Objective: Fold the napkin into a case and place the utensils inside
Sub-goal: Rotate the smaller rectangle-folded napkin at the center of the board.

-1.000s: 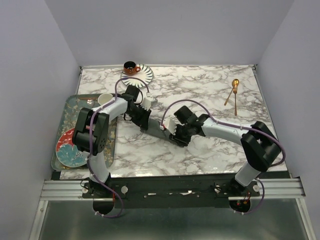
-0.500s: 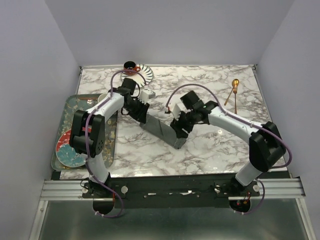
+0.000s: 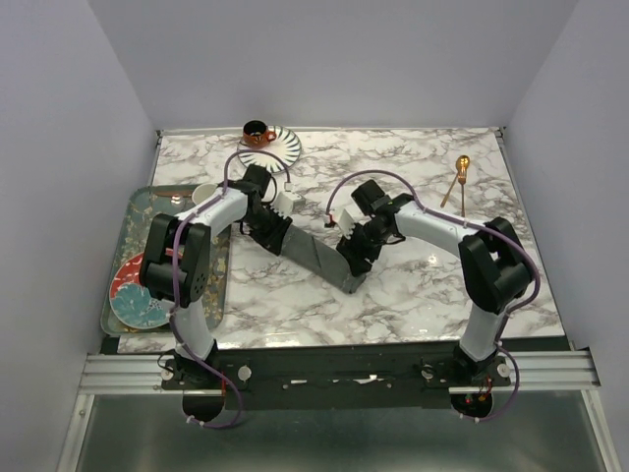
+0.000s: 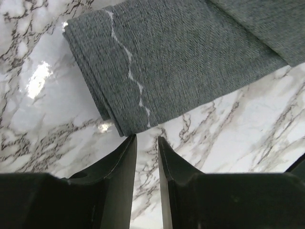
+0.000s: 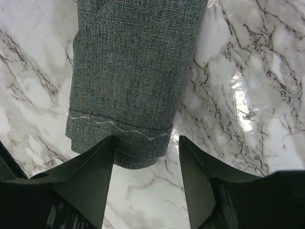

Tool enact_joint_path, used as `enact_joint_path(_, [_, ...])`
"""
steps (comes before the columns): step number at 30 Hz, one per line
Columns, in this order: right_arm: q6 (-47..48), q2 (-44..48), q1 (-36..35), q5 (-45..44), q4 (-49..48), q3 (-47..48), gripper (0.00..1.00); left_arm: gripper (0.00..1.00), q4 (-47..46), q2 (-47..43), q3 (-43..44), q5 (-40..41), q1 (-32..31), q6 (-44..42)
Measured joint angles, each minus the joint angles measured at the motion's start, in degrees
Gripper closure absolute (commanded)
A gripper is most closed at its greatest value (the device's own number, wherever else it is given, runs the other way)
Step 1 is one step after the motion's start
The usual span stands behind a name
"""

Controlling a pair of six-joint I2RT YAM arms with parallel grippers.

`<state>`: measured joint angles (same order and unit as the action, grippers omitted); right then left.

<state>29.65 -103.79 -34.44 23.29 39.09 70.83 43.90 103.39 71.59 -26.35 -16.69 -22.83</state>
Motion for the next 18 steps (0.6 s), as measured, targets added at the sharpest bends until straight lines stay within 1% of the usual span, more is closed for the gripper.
enact_joint_path(7, [-0.2, -1.1, -1.0, 3.5, 0.7, -1.3, 0.41, 0.67, -1.1, 7.6, 4.9, 1.4, -3.5, 0.5])
enact_joint_path(10, [-1.4, -0.9, -2.6, 4.8, 0.9, -3.0, 0.32, 0.67, -1.9, 10.6, 9.4, 1.5, -5.4, 1.1])
enact_joint_path(11, [-2.1, -0.7, -3.2, 5.1, 0.9, -3.5, 0.25, 0.67, -2.3, 11.5, 10.6, 1.5, -5.9, 1.4])
enact_joint_path(13, [-3.8, -0.2, -4.3, 6.0, 0.9, -4.2, 0.17, 0.67, -2.7, 13.2, 13.1, 1.5, -6.9, 1.9])
enact_joint_path(14, [-4.3, 0.0, -4.5, 6.5, 1.0, -4.3, 0.11, 0.67, -3.1, 14.2, 14.4, 1.5, -7.5, 2.3])
enact_joint_path(18, [-7.1, 0.5, -5.0, 8.0, 1.5, -4.3, 0.09, 0.63, -3.3, 17.0, 18.6, 1.2, -8.4, 3.7])
